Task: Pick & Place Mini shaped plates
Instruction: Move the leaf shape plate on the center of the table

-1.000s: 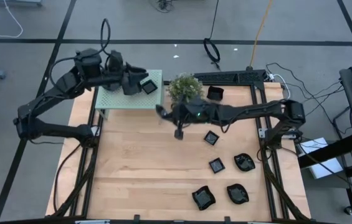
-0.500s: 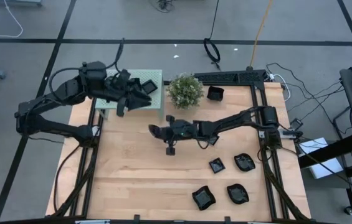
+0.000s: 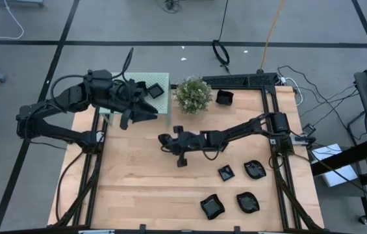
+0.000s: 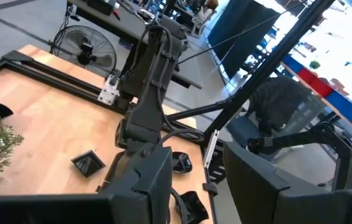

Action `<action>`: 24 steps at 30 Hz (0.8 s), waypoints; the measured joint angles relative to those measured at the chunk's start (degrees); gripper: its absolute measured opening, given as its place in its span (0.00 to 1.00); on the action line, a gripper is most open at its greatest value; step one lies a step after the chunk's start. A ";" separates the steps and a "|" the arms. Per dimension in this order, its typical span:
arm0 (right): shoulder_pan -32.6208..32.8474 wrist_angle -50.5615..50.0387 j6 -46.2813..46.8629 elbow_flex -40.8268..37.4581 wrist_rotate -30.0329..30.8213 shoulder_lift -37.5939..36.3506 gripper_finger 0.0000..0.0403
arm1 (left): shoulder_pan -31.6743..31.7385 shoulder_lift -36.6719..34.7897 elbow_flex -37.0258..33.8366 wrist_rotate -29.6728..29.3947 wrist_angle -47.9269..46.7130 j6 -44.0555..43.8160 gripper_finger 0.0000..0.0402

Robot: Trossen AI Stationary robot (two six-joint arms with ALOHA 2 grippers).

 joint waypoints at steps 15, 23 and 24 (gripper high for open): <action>-1.09 -0.71 5.31 0.00 -0.46 2.62 0.00 | 0.00 0.04 -0.04 -0.20 0.07 0.22 0.37; -1.03 1.42 9.21 0.00 -0.21 2.62 0.12 | 0.00 0.04 -0.04 -0.55 0.08 0.16 0.37; -1.03 2.18 10.58 0.00 -0.23 2.62 0.14 | 0.00 0.05 -0.04 -0.55 0.07 0.16 0.37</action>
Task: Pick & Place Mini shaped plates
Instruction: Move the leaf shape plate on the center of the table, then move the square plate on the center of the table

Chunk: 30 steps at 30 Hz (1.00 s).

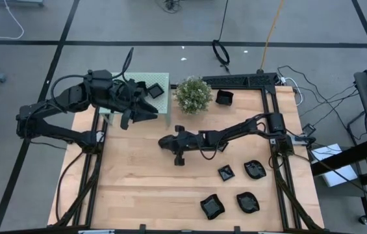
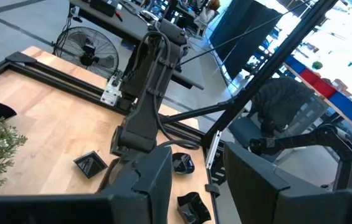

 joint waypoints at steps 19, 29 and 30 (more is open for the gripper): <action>0.88 -48.24 22.90 -0.09 0.19 -23.99 0.33 | 0.00 0.00 0.00 0.02 -3.47 0.28 0.37; 1.47 -49.52 46.47 -17.93 0.20 -32.71 0.35 | 0.00 0.00 0.00 0.02 -6.41 1.18 0.37; 1.68 -46.57 47.74 -19.82 0.36 -33.00 0.35 | 0.00 0.00 0.00 0.02 -6.41 1.28 0.37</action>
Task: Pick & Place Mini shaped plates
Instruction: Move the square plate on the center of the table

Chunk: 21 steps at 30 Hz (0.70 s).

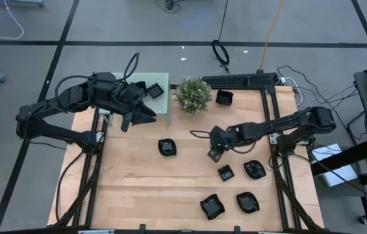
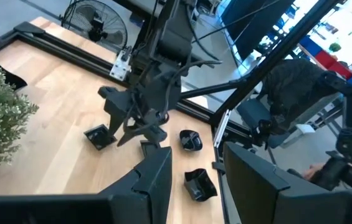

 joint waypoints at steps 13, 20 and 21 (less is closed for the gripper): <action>2.19 9.44 -5.63 -12.04 8.65 -0.44 0.34 | 0.00 0.00 0.00 -2.64 0.17 1.96 0.37; 2.19 14.78 -8.12 -12.52 5.87 -0.18 0.35 | 0.00 0.00 0.00 -3.62 0.17 1.13 0.37; 2.19 15.64 -8.16 -12.52 5.88 -0.15 0.35 | 0.00 0.00 0.00 -3.61 0.16 1.06 0.37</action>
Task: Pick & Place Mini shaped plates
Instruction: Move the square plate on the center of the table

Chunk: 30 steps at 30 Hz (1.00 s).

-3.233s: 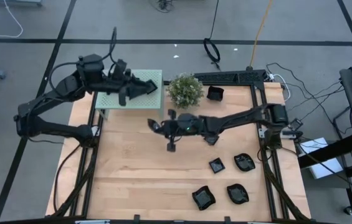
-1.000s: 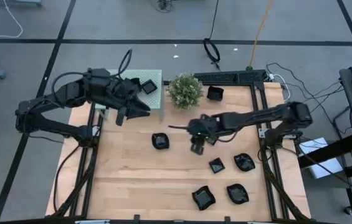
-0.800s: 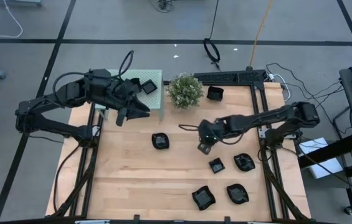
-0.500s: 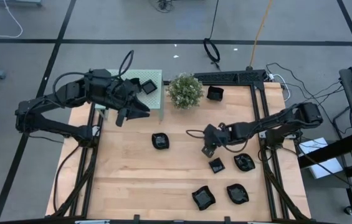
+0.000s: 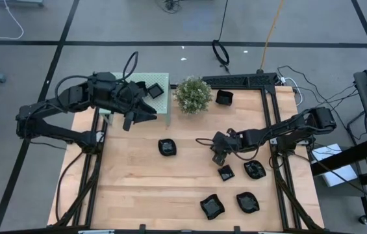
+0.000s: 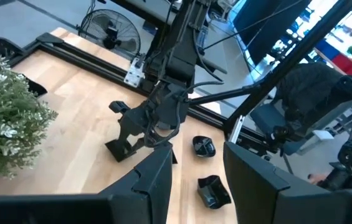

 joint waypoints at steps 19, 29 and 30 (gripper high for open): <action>2.04 0.36 0.50 0.09 -3.47 -7.11 0.32 | 0.00 0.00 0.00 0.04 -0.16 0.06 0.37; 5.03 2.86 -13.51 -0.66 -2.81 1.04 0.33 | 0.00 0.00 0.00 0.06 -0.27 0.41 0.37; 5.18 4.41 -13.13 -0.63 -2.99 2.08 0.33 | 0.00 0.00 0.00 0.06 -0.25 0.41 0.37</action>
